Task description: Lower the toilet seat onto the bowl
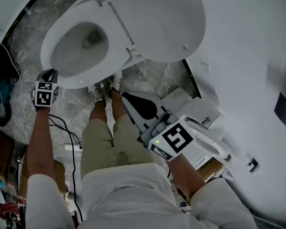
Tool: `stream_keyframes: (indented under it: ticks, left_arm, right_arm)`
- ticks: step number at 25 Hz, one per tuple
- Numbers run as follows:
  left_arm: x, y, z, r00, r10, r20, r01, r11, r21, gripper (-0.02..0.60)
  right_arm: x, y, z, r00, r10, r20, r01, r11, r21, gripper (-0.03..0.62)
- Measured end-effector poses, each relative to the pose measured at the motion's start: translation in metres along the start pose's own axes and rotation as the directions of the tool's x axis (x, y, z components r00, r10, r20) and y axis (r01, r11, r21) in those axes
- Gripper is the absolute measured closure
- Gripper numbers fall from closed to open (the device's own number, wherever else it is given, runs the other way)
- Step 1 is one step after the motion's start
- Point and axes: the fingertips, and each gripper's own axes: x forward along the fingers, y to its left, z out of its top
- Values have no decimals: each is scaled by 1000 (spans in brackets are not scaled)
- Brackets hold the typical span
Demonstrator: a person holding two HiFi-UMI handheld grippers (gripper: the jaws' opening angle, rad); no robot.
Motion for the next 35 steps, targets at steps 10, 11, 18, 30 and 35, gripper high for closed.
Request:
stream_keyframes:
  ticks: [10,11,18,30,35]
  left_arm:
    - [-86,-17,46,988,29,149,-5,987,-161,577]
    - [-100,-19,53,984,32,175,-1,985,-175,577]
    - [-217,-37,114,923,74,377,-1,982,-190,577]
    - [-400,-46,173,745,190,639,-153,982,-113,577]
    - [-470,-49,190,641,234,731,-173,972,-160,577]
  right_arm:
    - [-30,37,49,997,-11,82,17,997,-79,595]
    - [-35,41,55,996,-18,92,26,996,-84,595]
    - [-78,77,102,983,-40,180,66,987,-144,595]
    - [-120,141,175,944,38,327,41,972,-231,595]
    - [-144,148,209,916,62,396,54,960,-273,595]
